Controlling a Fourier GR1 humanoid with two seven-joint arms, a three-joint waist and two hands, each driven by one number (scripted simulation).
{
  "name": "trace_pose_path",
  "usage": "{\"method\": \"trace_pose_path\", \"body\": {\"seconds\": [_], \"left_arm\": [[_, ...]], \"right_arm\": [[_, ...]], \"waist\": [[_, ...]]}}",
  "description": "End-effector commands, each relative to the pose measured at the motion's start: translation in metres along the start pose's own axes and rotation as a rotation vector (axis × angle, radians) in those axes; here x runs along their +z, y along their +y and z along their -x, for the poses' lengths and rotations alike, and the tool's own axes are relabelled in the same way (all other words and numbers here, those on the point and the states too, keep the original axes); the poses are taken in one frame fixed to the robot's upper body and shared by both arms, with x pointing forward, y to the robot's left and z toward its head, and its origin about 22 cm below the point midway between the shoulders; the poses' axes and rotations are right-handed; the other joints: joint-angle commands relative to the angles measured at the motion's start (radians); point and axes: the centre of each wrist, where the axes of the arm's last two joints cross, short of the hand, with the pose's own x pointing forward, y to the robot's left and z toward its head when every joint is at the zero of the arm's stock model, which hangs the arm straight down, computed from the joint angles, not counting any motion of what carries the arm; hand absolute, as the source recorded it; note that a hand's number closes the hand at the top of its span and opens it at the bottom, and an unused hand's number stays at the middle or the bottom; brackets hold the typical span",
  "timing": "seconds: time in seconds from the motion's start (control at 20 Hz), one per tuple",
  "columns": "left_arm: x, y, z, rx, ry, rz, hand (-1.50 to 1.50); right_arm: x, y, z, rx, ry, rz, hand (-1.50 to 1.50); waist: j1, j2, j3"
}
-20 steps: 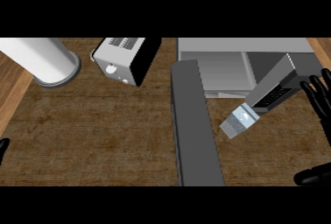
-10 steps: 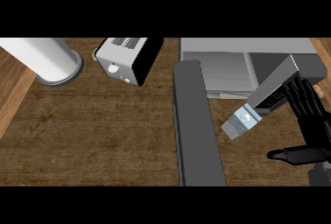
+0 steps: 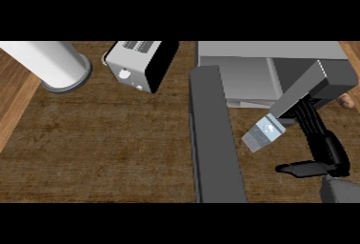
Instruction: Pick up the milk, place it into the microwave and close the microwave
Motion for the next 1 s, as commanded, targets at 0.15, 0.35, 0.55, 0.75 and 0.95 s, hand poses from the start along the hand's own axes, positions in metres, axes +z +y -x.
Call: {"method": "trace_pose_path", "body": {"seconds": [0.15, 0.35, 0.55, 0.75, 0.95], "left_arm": [[0.000, -0.014, -0.021, 0.088, -0.120, 0.062, -1.50], [0.015, -0.004, -0.001, 0.084, -0.086, 0.038, -1.50], [0.012, -0.007, -0.021, 0.059, -0.097, 0.039, -1.50], [0.007, -0.002, -0.019, 0.092, -0.103, 0.065, -1.50], [0.019, 0.007, -0.014, 0.075, -0.104, 0.051, -1.50]], "right_arm": [[0.001, 0.013, 0.046, 0.079, 0.011, -0.023, -1.50], [0.001, 0.005, 0.061, 0.092, 0.028, -0.047, -1.50], [-0.004, 0.019, 0.072, 0.070, 0.000, -0.062, -1.50], [0.000, 0.008, 0.078, 0.053, 0.013, -0.058, -1.50], [0.004, 0.000, 0.079, -0.027, -0.002, -0.050, -1.50]], "waist": [[0.006, 0.006, 0.002], [0.008, 0.004, 0.001], [0.000, 0.004, 0.001], [0.016, 0.012, 0.004], [0.015, 0.009, 0.003]]}}
